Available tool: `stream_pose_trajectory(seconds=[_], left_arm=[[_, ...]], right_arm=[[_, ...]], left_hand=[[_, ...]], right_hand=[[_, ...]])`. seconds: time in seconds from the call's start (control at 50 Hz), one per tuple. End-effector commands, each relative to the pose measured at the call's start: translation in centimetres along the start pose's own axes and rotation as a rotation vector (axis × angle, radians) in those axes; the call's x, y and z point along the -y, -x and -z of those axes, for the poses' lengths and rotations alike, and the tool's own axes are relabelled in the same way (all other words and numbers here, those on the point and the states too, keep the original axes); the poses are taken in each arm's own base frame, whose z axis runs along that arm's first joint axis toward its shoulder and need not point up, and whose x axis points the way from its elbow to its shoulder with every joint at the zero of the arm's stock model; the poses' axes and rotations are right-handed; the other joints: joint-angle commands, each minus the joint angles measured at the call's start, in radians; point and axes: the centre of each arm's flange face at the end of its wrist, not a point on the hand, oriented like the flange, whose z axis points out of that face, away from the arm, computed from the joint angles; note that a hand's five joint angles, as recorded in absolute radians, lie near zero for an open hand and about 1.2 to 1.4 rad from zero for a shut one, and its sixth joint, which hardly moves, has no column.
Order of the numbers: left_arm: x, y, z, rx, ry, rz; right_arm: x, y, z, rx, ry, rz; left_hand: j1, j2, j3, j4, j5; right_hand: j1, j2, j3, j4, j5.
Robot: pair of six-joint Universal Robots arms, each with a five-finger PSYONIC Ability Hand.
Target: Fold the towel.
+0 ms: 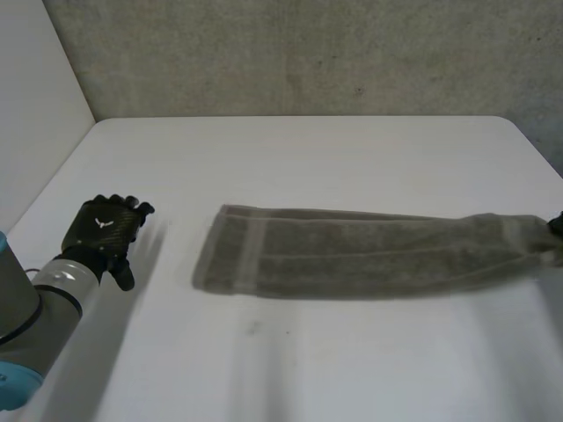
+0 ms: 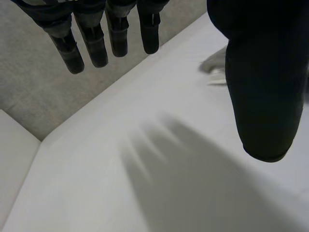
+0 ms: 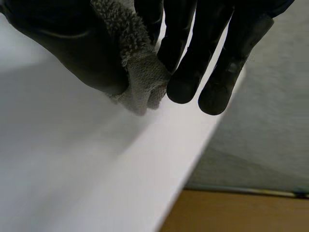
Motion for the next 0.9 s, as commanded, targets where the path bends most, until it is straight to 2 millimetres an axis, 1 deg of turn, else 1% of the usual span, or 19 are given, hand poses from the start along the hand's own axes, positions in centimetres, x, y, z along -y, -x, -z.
stream_pose_trajectory(seconds=[0.02,0.04,0.08,0.1,0.14,0.16,0.2,0.26,0.3,0.32,0.36,0.38,0.52,0.64,0.66,0.68,0.74,0.82,0.9], left_arm=[[2.8,1.9,0.0,0.059,-0.086,-0.005],[2.8,1.9,0.0,0.059,-0.086,-0.005],[4.7,2.7,-0.1,0.085,-0.150,-0.010],[4.7,2.7,-0.1,0.085,-0.151,-0.010],[5.7,2.9,-0.2,0.091,-0.183,-0.012],[6.6,3.1,-0.2,0.096,-0.210,-0.011],[7.3,3.2,-0.3,0.098,-0.234,0.000],[9.0,2.7,-0.3,0.077,-0.289,0.035],[10.2,2.3,-0.3,0.058,-0.328,0.082],[10.2,2.3,-0.3,0.058,-0.328,0.082],[10.4,2.2,-0.5,0.051,-0.335,0.107],[10.5,2.1,-0.5,0.040,-0.339,0.132],[10.3,0.9,-0.9,-0.008,-0.334,0.212],[9.7,-0.5,-1.5,-0.047,-0.313,0.223],[9.7,-0.9,-1.8,-0.060,-0.311,0.222],[9.7,-0.9,-1.8,-0.060,-0.311,0.222],[9.7,-1.8,-2.3,-0.082,-0.309,0.223],[10.2,-3.0,-2.5,-0.115,-0.322,0.222],[10.8,-4.2,-2.0,-0.134,-0.335,0.248]], right_arm=[[3.4,-3.9,-0.5,-0.131,-0.092,0.044],[3.4,-3.9,-0.4,-0.131,-0.092,0.045],[9.5,-1.8,0.4,-0.117,-0.236,0.110],[9.5,-1.8,0.4,-0.116,-0.236,0.111],[15.7,1.6,2.3,-0.101,-0.379,0.162],[15.8,1.6,2.3,-0.100,-0.380,0.162],[20.7,6.3,4.6,-0.044,-0.499,0.199],[22.9,9.3,6.1,0.000,-0.566,0.221],[25.9,15.9,9.2,0.118,-0.682,0.271],[25.9,16.0,9.2,0.118,-0.682,0.272],[26.9,21.6,11.5,0.223,-0.749,0.322],[26.9,21.7,11.5,0.223,-0.750,0.322],[25.5,30.4,13.9,0.371,-0.791,0.379],[25.0,31.4,13.8,0.407,-0.775,0.345],[25.1,31.1,13.8,0.409,-0.772,0.326],[25.3,30.5,13.8,0.405,-0.767,0.296],[25.8,29.5,14.3,0.403,-0.772,0.248],[26.7,24.9,15.6,0.402,-0.759,0.030],[25.0,19.6,15.4,0.391,-0.682,-0.186]], left_hand=[[0.006,0.011,0.013,0.010,0.013],[0.006,0.011,0.013,0.010,0.013],[0.003,0.009,0.011,0.007,0.010],[0.003,0.009,0.011,0.007,0.010],[0.003,0.009,0.011,0.007,0.010],[0.003,0.009,0.011,0.007,0.010],[0.003,0.009,0.011,0.007,0.010],[-0.008,-0.003,-0.001,-0.004,-0.002],[-0.017,-0.012,-0.010,-0.013,-0.010],[-0.017,-0.012,-0.010,-0.013,-0.010],[-0.029,-0.024,-0.022,-0.025,-0.022],[-0.029,-0.024,-0.022,-0.025,-0.022],[-0.029,-0.024,-0.022,-0.025,-0.022],[-0.026,-0.021,-0.019,-0.022,-0.019],[-0.026,-0.021,-0.019,-0.022,-0.019],[-0.026,-0.021,-0.019,-0.022,-0.019],[-0.023,-0.018,-0.016,-0.019,-0.016],[-0.020,-0.015,-0.013,-0.016,-0.013],[-0.020,-0.015,-0.013,-0.016,-0.013]], right_hand=[[0.075,0.063,0.053,0.058,0.070],[0.075,0.063,0.053,0.058,0.070],[0.075,0.063,0.053,0.058,0.070],[0.075,0.063,0.053,0.058,0.070],[0.075,0.063,0.053,0.058,0.070],[0.075,0.063,0.053,0.058,0.070],[0.075,0.063,0.053,0.058,0.070],[0.075,0.063,0.053,0.058,0.070],[0.075,0.063,0.053,0.058,0.070],[0.075,0.063,0.053,0.058,0.070],[0.075,0.063,0.053,0.058,0.070],[0.075,0.063,0.053,0.058,0.070],[0.075,0.063,0.053,0.058,0.070],[0.075,0.063,0.053,0.058,0.070],[-0.215,-0.227,-0.237,-0.232,-0.220],[-0.848,-0.860,-0.870,-0.865,-0.853],[-1.147,-1.159,-1.169,-1.164,-1.152],[-1.147,-1.159,-1.169,-1.164,-1.152],[-1.147,-1.159,-1.169,-1.164,-1.152]])
